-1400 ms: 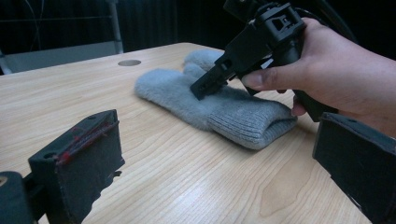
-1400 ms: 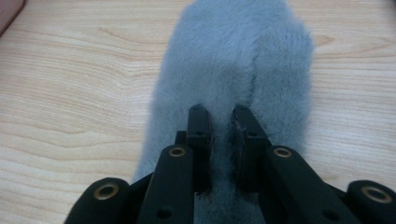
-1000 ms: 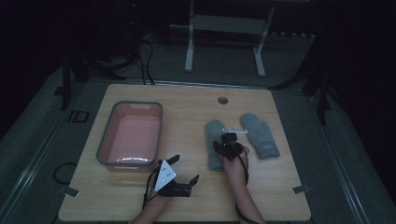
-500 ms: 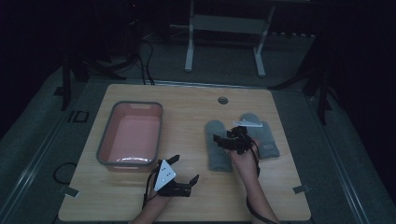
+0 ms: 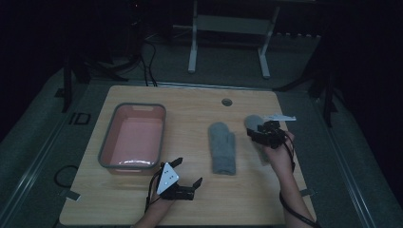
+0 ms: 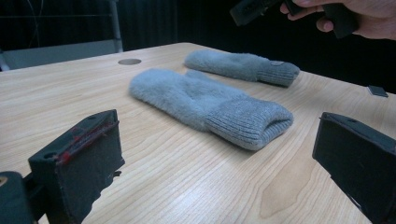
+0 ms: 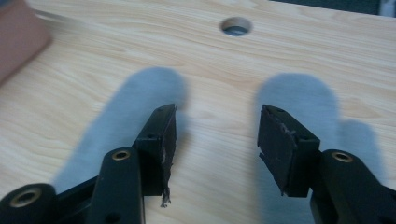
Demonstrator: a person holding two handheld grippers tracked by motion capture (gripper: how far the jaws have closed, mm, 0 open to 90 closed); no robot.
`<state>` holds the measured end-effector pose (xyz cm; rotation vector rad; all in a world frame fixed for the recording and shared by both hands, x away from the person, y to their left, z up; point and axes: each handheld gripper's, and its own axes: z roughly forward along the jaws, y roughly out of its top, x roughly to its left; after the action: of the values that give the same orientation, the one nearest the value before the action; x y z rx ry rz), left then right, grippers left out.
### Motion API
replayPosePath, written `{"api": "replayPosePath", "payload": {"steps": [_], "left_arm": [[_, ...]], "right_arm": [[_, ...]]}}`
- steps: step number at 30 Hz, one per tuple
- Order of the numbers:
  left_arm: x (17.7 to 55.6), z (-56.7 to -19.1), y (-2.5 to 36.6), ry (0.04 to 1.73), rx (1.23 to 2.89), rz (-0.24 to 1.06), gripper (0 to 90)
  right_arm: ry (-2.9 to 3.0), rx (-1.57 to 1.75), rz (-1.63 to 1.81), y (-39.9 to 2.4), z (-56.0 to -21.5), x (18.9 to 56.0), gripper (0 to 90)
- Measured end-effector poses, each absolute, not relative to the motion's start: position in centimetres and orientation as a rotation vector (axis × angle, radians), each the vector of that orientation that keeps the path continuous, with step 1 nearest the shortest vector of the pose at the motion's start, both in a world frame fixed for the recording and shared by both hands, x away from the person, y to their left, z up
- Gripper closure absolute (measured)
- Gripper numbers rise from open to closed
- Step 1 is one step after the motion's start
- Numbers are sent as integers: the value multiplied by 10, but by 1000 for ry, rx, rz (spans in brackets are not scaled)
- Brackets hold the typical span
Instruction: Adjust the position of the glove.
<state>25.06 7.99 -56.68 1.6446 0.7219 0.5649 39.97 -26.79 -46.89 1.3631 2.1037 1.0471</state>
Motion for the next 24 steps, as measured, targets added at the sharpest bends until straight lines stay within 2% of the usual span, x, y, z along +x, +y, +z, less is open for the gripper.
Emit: {"api": "replayPosePath", "payload": {"steps": [13, 24], "left_arm": [[251, -567, 80, 727, 1643, 565, 15], [251, -567, 80, 725, 1643, 562, 15]], "right_arm": [[2171, 1355, 889, -317, -503, 435, 528], [2156, 1460, 797, -318, -532, 444, 481]]}}
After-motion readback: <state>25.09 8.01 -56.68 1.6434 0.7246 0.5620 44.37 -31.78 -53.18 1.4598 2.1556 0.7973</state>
